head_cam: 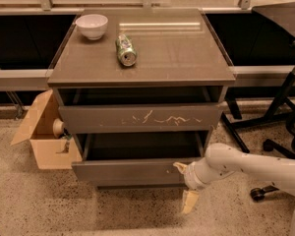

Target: Close middle drawer

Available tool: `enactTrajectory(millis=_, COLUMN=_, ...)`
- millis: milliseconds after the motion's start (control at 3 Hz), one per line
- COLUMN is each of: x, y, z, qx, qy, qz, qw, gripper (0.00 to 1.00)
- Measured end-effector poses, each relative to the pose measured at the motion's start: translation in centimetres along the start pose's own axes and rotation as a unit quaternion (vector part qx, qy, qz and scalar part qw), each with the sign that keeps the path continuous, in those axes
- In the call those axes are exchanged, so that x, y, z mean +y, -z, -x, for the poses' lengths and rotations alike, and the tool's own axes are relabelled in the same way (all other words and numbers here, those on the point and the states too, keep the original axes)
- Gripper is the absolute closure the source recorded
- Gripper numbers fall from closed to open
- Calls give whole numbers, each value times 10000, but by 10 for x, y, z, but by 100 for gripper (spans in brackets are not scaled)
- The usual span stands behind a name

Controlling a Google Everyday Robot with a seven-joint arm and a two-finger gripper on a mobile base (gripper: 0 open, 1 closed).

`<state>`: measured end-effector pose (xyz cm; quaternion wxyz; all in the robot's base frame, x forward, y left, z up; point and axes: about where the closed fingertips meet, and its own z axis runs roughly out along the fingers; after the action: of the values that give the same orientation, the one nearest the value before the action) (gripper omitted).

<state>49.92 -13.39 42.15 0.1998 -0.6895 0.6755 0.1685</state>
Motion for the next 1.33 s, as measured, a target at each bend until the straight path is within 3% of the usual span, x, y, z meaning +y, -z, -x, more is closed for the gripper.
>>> enactTrajectory(millis=333, x=-6, y=-1, z=-4, qx=-101, qy=-42, qz=7, qw=9999, gripper=0)
enactTrajectory(millis=667, x=-19, y=-1, z=-5, qx=-159, qy=-20, qz=15, qw=9999, gripper=14)
enactTrajectory(millis=1333, x=-46, y=3, z=-4, qx=-189, qy=89, qz=-102, qw=9997, gripper=61)
